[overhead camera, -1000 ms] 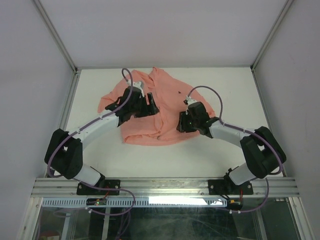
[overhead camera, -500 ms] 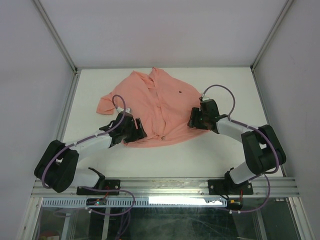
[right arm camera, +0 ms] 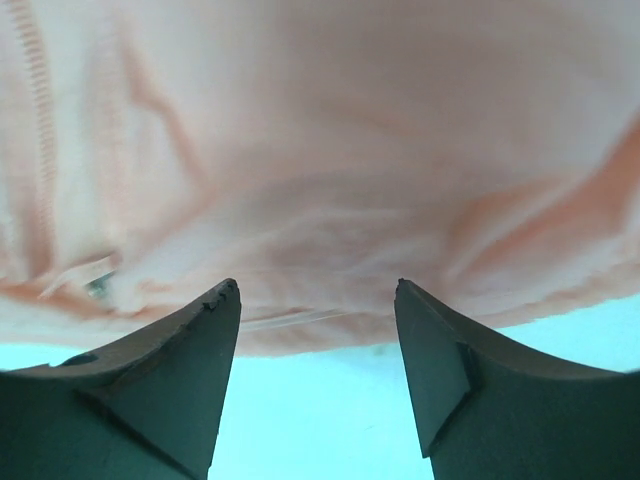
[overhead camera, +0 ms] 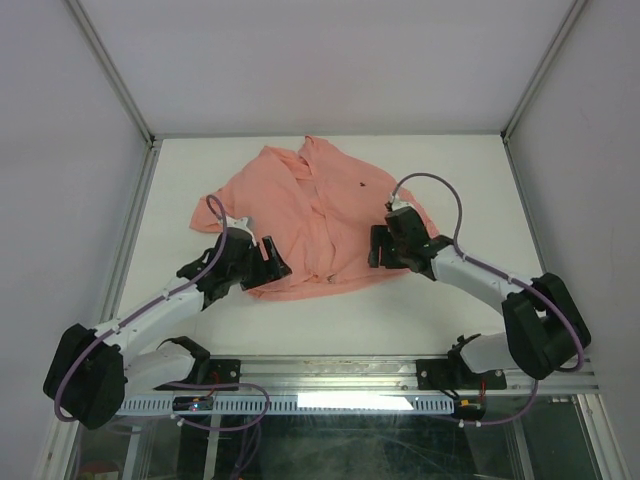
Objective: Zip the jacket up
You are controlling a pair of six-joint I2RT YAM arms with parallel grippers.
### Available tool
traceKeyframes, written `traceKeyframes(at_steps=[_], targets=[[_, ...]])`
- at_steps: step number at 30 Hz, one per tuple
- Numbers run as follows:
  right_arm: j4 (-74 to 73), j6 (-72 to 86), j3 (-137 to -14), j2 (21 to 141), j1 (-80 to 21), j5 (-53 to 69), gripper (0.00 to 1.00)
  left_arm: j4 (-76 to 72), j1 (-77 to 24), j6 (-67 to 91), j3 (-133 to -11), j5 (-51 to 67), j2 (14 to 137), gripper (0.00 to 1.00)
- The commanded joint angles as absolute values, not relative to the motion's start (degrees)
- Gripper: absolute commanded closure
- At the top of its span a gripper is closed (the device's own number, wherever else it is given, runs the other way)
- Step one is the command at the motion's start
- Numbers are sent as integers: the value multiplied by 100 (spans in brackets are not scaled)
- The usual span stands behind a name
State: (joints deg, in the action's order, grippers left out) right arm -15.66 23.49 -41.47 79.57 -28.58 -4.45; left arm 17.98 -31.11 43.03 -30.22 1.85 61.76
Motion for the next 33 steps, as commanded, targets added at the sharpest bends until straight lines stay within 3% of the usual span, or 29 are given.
traceKeyframes(at_steps=[1,7,13,19,29,33], targets=[[-1627,2269,-4719,7567,-3729,-848,34,1673,-3207,4330,-3663,528,6024,29],[-1512,2240,-5445,8373,-4616,-876,35,1286,-3387,4204,-4157,674,6487,38],[-1259,2302,-5898,9414,-4746,-530,43,520,-3487,4256,-4233,1003,7472,50],[-1484,2334,-6119,10135,-4737,-952,52,342,-3646,4138,-4301,900,8424,59],[-1990,2373,-5974,10003,-4580,-1890,59,1426,-3648,3864,-3933,-64,8462,64],[-2042,2320,-5942,9904,-4476,-1997,67,1804,-3685,3849,-3837,-344,8233,64]])
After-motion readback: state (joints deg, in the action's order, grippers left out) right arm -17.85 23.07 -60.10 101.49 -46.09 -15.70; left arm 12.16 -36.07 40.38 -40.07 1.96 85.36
